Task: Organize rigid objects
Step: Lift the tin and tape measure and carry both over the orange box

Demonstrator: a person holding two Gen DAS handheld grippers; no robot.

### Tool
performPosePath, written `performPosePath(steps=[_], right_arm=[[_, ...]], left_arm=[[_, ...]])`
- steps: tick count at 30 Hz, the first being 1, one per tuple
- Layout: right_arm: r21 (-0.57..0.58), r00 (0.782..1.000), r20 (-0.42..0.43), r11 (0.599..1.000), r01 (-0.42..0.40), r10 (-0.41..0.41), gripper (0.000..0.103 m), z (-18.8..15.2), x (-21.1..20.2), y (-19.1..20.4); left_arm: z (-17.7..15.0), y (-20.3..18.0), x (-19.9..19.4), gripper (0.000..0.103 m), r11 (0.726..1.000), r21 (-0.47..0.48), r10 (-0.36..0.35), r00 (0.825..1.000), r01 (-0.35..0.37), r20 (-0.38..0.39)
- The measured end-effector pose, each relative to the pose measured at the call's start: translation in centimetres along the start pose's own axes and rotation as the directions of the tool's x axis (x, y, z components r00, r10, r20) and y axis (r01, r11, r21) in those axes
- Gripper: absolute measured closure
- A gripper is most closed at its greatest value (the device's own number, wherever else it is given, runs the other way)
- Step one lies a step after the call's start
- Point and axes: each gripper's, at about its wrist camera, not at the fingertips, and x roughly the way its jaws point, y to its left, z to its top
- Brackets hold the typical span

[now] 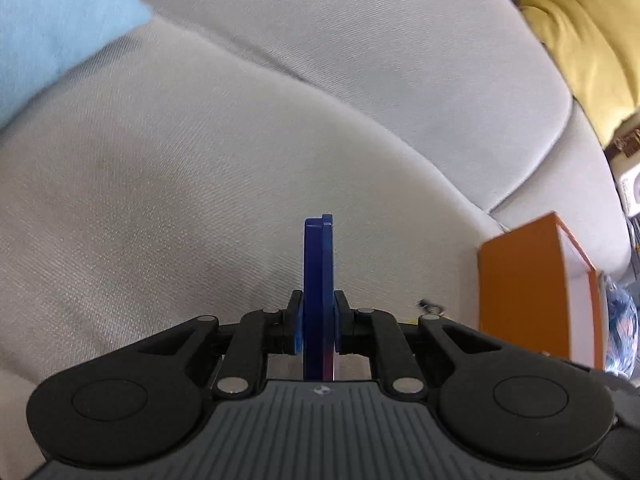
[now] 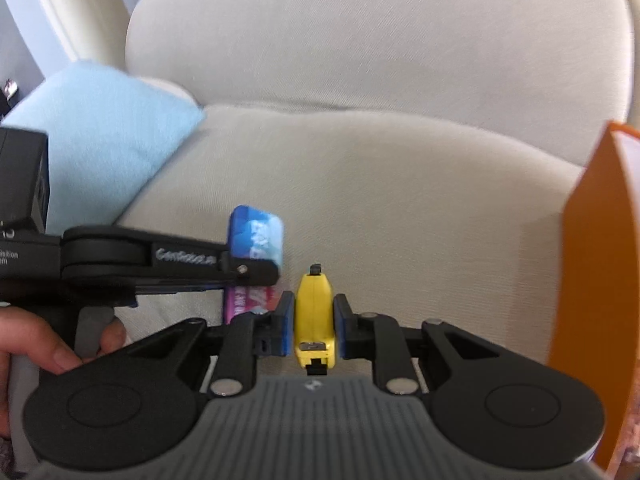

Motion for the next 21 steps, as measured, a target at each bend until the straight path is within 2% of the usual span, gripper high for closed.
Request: performPosePath(steps=[5, 9, 12, 16, 21], right_arm=[[0.031, 0.996, 0.081, 0.999, 0.019, -0.021, 0.083, -0.2, -4.5, -1.5], [0.088, 0.987, 0.156, 0.996, 0.026, -0.039, 0.083, -0.4, -8.6, -3.7], [0.128, 0.975, 0.21, 0.991, 0.038, -0.065, 0.083, -0.7, -12.0, -5.7], [0.201, 0.959, 0.261, 0.978, 0.059, -0.112, 0.083, -0.9, -16.1, -9.6], [0.32, 0.95, 0.245, 0.941, 0.106, -0.191, 0.083, -2.2, -19.5, -15.9]], left_arm=[[-0.1, -5.2, -2.4, 0.088, 0.995, 0.067, -0.075, 0.997, 0.073, 0.036], [0.2, -10.2, -3.9, 0.088, 0.975, 0.163, -0.162, 0.985, 0.151, 0.053], [0.8, -13.9, -3.7, 0.088, 0.952, 0.213, -0.234, 0.972, 0.222, 0.032], [0.7, -18.3, -3.2, 0.088, 0.911, 0.296, -0.293, 0.956, 0.286, -0.02], [0.1, -24.5, -0.3, 0.088, 0.863, 0.384, -0.31, 0.944, 0.329, -0.113]])
